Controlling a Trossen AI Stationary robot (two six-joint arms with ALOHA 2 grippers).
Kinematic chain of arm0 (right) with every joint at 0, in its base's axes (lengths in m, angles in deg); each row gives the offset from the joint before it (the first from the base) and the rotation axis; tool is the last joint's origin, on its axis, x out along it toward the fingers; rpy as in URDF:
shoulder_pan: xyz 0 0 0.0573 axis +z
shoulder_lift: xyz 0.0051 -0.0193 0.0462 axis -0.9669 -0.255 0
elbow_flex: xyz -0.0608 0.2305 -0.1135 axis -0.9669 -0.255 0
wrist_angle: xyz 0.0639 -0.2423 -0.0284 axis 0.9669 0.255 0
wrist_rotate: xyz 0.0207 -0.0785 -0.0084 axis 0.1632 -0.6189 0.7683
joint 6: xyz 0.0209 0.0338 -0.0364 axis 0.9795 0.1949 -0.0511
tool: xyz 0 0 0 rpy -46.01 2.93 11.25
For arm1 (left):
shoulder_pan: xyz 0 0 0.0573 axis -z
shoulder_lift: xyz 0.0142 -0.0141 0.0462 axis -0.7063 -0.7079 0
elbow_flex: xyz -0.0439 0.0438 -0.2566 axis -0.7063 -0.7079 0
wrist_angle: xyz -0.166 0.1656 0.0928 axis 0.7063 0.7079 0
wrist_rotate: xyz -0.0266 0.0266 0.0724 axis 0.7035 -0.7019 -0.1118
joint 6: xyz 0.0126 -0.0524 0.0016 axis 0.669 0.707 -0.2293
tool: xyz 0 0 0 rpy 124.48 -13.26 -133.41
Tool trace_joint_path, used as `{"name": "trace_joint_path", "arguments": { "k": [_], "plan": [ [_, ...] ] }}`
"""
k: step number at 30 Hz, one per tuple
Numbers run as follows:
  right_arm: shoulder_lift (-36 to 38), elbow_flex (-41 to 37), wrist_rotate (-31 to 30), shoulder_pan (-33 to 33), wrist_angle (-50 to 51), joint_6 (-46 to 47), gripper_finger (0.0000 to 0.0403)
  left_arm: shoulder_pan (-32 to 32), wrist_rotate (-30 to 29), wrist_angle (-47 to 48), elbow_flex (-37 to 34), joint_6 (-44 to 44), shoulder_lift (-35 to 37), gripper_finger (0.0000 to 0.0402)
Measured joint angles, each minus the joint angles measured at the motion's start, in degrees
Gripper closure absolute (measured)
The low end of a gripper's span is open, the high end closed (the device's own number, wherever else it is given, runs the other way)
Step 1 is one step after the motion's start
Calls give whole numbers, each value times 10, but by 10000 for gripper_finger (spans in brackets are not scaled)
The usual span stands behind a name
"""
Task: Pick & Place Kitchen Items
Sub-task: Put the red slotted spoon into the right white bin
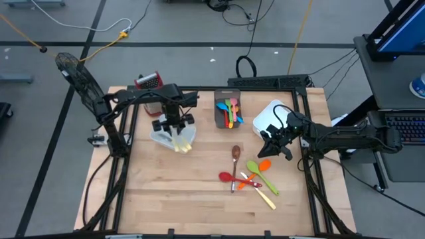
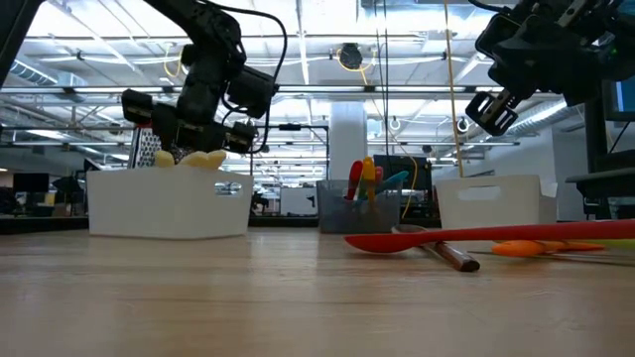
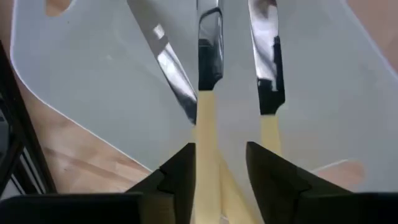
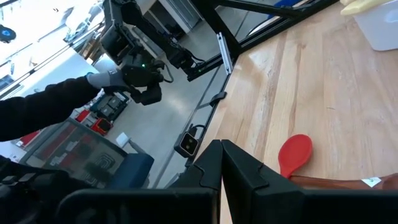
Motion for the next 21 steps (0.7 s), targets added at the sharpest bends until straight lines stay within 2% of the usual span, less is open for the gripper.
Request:
{"name": "trace_joint_path", "arguments": {
  "k": [5, 9, 12, 16, 21],
  "plan": [
    [0, 0, 0, 0, 10, 0, 399, 17, 21, 0, 0, -38, 0, 229],
    [0, 0, 0, 0, 10, 0, 399, 48, 8, -3, 0, -17, 11, 221],
    [0, 0, 0, 0, 10, 0, 399, 76, -37, -5, 1, 26, 35, 220],
    [0, 0, 1, 0, 14, 0, 399, 122, -126, -27, 1, 99, 77, 220],
    [0, 0, 17, 0, 37, -3, 399, 201, -235, -101, 1, 165, 114, 220]
  ]
}}
